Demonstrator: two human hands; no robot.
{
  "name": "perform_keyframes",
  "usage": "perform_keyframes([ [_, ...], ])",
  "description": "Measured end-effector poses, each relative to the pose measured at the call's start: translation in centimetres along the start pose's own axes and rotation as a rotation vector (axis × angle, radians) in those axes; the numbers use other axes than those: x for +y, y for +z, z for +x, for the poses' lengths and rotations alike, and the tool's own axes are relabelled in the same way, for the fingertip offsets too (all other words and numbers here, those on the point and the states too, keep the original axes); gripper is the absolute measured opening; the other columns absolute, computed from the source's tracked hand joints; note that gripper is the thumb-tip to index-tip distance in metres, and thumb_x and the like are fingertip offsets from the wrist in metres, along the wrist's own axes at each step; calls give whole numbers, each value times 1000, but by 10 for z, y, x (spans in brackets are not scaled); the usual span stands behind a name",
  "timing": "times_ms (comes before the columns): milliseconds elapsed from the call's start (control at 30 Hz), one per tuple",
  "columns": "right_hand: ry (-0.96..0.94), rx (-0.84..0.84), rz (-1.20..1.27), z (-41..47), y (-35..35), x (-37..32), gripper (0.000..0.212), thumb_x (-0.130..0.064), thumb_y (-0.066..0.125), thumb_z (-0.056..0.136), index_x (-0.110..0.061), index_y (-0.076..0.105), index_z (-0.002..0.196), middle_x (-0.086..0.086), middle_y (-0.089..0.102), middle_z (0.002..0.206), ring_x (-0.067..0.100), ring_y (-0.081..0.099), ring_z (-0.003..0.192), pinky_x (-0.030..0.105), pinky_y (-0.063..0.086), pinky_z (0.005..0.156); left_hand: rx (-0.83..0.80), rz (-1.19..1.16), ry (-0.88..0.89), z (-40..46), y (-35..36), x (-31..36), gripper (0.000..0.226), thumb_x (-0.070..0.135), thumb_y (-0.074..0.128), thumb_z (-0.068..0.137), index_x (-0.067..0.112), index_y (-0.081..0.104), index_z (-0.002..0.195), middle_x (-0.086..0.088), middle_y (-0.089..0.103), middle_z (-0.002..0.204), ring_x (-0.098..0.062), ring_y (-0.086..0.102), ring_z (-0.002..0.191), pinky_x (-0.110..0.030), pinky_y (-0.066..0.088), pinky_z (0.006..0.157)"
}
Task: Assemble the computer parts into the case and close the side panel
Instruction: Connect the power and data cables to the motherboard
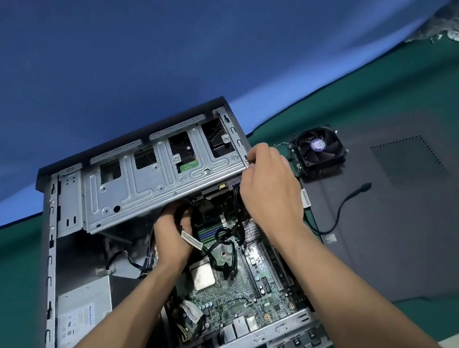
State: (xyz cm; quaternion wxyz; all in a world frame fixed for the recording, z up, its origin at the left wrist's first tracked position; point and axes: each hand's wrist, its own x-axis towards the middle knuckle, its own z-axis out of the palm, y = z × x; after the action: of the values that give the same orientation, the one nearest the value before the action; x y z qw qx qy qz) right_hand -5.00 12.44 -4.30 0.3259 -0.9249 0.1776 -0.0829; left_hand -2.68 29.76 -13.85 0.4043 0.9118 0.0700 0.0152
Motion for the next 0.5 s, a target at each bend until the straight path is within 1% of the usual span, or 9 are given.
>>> perform_keyframes([
  [67,2,1,5,0,0,0,18,-15,37,95,-15,49,109,-1,54,107,19,47,98,35,42,73,0,-27,-19,1,3,-1,18,2,47,93,-7,63,93,-26,66,85,-42,63,85,-48,51,69],
  [100,4,4,8,-1,-1,0,18,-15,38,95,-15,49,108,0,54,107,19,47,97,35,43,74,9,-30,-32,1,3,0,18,2,48,93,-5,63,95,-27,66,88,-41,64,86,-50,51,72],
  [233,8,8,29,0,-1,-1,17,-14,39,94,-14,49,107,1,54,107,20,47,98,36,44,74,62,4,-116,5,8,3,16,2,52,91,-5,63,101,-26,66,95,-40,63,88,-48,50,74],
  [267,4,7,30,-1,-1,-1,17,-14,39,93,-13,49,107,1,54,107,21,47,98,36,44,75,74,4,-156,5,8,3,16,0,51,90,-7,62,100,-26,66,95,-38,63,86,-45,49,69],
  [300,0,7,29,-1,-2,-1,17,-14,40,93,-13,49,108,2,54,107,21,47,99,36,44,75,88,-35,-189,5,10,2,16,-2,50,90,-6,62,100,-23,65,94,-33,62,82,-36,51,80],
  [333,-3,9,29,-1,-2,-1,17,-14,40,93,-13,49,108,2,54,107,21,47,98,36,43,75,89,-90,-211,5,11,0,17,-3,48,90,-2,62,100,-18,62,91,-27,58,78,-13,35,56],
  [367,-4,11,30,-2,-3,-1,17,-14,40,93,-13,48,108,2,54,107,21,47,98,36,43,75,67,-156,-212,5,11,0,18,-5,46,91,0,61,101,-14,57,89,-22,52,78,-12,38,48],
  [433,1,10,27,-2,-3,-1,17,-14,40,93,-13,48,107,2,54,107,21,47,98,37,44,76,-10,-237,-179,6,11,-2,17,-3,43,93,4,58,97,-8,49,87,-21,44,78,-12,36,53],
  [500,8,0,21,-1,-4,-2,17,-14,40,93,-12,48,107,3,53,107,22,47,99,39,45,77,22,-338,-260,8,11,2,20,10,43,95,17,53,79,0,43,75,-17,39,65,-17,30,55],
])
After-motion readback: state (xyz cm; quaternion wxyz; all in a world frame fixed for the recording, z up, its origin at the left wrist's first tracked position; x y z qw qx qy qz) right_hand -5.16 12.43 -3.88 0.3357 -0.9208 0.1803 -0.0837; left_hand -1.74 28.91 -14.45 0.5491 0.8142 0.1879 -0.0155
